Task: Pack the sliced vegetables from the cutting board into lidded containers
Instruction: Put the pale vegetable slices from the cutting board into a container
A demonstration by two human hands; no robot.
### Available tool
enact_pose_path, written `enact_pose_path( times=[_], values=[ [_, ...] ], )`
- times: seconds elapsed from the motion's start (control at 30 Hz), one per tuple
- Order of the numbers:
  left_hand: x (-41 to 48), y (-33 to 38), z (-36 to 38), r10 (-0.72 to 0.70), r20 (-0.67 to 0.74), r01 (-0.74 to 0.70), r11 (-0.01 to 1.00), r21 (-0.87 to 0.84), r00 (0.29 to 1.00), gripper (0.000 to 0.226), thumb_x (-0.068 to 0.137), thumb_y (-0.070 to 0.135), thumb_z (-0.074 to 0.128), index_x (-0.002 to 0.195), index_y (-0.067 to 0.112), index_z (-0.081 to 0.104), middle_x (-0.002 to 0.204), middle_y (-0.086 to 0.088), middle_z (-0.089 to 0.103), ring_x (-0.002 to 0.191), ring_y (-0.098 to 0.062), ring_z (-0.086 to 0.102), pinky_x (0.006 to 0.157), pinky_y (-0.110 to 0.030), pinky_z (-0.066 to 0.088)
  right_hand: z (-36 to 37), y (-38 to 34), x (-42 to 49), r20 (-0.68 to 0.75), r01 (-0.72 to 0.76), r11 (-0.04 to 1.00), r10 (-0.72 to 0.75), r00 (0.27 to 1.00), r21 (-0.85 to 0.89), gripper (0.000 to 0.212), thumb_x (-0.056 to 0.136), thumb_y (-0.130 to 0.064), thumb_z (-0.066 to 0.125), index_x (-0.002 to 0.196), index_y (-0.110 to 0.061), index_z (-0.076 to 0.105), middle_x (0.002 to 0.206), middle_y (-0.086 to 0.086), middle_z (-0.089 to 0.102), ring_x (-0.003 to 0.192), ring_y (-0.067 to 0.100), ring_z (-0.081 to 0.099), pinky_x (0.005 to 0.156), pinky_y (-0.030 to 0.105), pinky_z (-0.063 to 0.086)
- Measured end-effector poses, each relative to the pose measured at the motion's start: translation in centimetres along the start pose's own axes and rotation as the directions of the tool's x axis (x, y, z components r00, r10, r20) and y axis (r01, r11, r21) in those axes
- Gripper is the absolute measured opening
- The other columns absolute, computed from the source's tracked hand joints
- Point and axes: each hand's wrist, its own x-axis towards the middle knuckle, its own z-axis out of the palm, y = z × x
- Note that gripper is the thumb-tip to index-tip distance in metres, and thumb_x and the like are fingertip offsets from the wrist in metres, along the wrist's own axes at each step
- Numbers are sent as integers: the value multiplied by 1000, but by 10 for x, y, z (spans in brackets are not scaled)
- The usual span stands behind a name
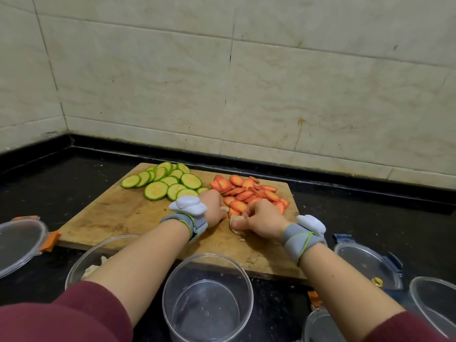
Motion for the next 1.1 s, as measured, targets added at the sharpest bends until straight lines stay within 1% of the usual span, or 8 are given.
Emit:
enact_pose_path(
  times=[0.13, 0.3, 0.43, 0.53, 0.7, 0.8, 0.87, 1.1],
  values=[
    [-2, -2, -7, 10, -5, -10, 997, -76, 1000, 14, 78, 27, 73, 70, 21, 63, 79, -1, 63, 78, -19, 59, 67, -26, 44, 2, -3, -5, 39, 41, 992, -46, 998, 119, 24, 70, -20, 82, 83, -10, 65, 72, 2, 59, 64, 13, 52, 62, 27, 43],
    [-6, -7, -18, 16, 12, -12, 964, -266, 1000, 10, 72, 22, 80, 69, 18, 71, 65, 3, 62, 66, -13, 54, 53, -19, 39, -26, -1, -5, -135, 26, 964, 10, 991, 266, 23, 71, -9, 80, 61, -13, 59, 64, 6, 59, 58, 16, 53, 55, 27, 44],
    [-13, -2, -18, 122, 142, -71, 943, -325, 982, 16, 76, 25, 78, 87, 13, 77, 74, 1, 69, 60, -3, 55, 62, -15, 46, -44, 5, -18, 143, -81, 954, 41, 989, 289, 16, 74, -5, 78, 73, -6, 62, 68, 11, 60, 59, 17, 57, 50, 21, 48],
    [-10, 4, -9, 144, 154, -110, 972, -209, 978, 20, 76, 24, 78, 94, 19, 75, 81, -1, 67, 73, -14, 59, 73, -26, 49, -35, 9, -26, 304, -107, 957, 21, 952, 269, 17, 75, -2, 76, 75, -7, 60, 68, 10, 58, 58, 15, 56, 49, 20, 48],
    [-11, 14, -7, 177, 161, -185, 982, 39, 971, 26, 79, 26, 73, 103, 16, 71, 101, -5, 68, 92, -24, 62, 72, -28, 46, -22, 3, -26, 334, -88, 977, 18, 942, 194, 16, 76, -5, 76, 84, -5, 61, 73, 13, 60, 57, 15, 56, 47, 19, 47],
    [-9, 14, -6, 139, 191, -169, 975, 148, 972, 17, 83, 28, 69, 80, 15, 59, 84, -6, 57, 81, -24, 51, 68, -29, 38, -18, -3, -26, 343, -58, 995, 28, 939, 78, 15, 78, -11, 74, 86, -5, 62, 72, 12, 59, 55, 15, 53, 47, 21, 46],
    [-8, 13, -4, 111, 211, -153, 969, 195, 971, 36, 86, 29, 65, 63, 16, 41, 71, -3, 46, 79, -24, 47, 67, -30, 35, -16, -8, -27, 345, -33, 999, 30, 938, 4, 14, 78, -12, 71, 88, -4, 65, 71, 11, 59, 56, 16, 52, 48, 22, 45],
    [-18, 16, -6, 115, 166, -154, 956, 248, 979, 44, 86, 28, 66, 60, 16, 33, 66, -1, 41, 80, -24, 48, 67, -30, 35, -13, -24, -33, 327, 89, 953, 11, 945, -290, 15, 83, -20, 61, 79, -7, 65, 69, 4, 61, 60, 17, 54, 55, 23, 42]
  ],
)
